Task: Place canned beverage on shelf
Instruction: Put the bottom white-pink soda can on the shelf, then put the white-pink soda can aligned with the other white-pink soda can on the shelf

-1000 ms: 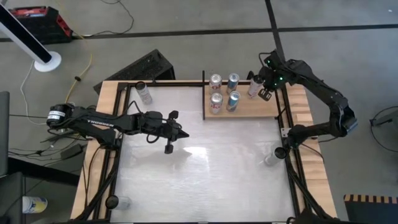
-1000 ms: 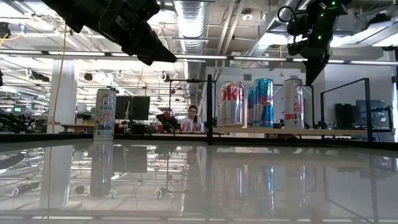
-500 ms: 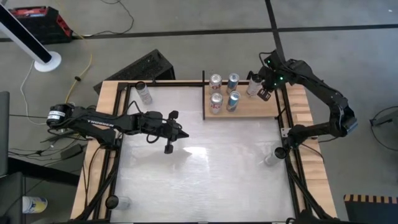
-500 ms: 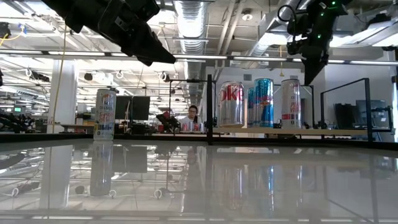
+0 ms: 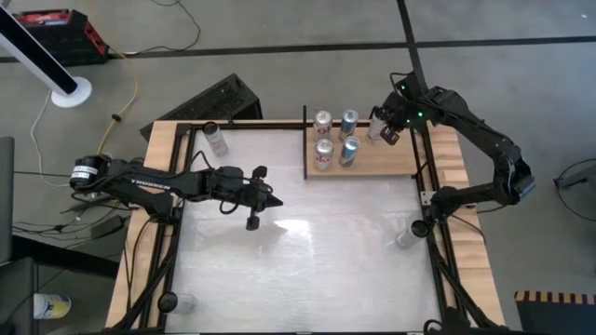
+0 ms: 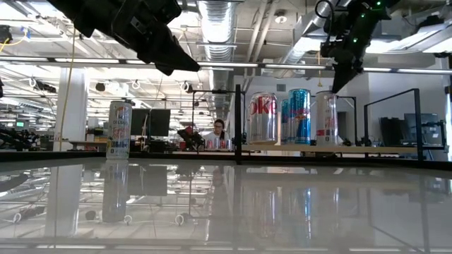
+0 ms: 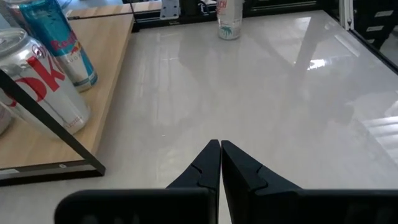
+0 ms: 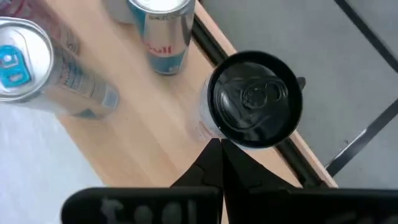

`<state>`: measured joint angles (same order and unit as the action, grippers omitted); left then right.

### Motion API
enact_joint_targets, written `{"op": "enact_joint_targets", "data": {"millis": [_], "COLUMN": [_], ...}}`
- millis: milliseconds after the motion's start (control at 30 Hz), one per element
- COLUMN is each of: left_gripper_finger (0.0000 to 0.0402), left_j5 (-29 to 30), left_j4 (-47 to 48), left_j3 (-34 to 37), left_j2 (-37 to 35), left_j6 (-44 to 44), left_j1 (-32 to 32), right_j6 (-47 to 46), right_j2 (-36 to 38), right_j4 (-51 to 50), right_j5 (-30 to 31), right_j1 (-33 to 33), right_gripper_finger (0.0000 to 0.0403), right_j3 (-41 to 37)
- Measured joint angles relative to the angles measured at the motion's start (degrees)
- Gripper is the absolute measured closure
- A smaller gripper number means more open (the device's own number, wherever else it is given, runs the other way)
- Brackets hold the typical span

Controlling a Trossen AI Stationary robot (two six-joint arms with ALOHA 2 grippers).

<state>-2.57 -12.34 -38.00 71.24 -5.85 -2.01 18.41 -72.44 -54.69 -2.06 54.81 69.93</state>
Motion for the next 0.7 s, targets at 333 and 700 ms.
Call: {"op": "enact_joint_targets", "data": {"millis": [333,700], "left_gripper_finger": [0.0402,0.0402], "left_j5": [0.0,0.8], "left_j4": [-1.4,-1.6], "left_j3": [0.0,0.0], "left_j2": [0.0,0.0], "left_j6": [1.6,0.4], "left_j1": [1.4,3.6], "right_j6": [0.1,-8.8], "right_j2": [0.0,4.5], "right_j4": [-3.4,-21.0], "right_j5": [-3.3,-8.8], "right_j1": [0.0,-15.3], "right_gripper_finger": [0.0384,0.0384], "right_j3": [0.0,0.0]}}
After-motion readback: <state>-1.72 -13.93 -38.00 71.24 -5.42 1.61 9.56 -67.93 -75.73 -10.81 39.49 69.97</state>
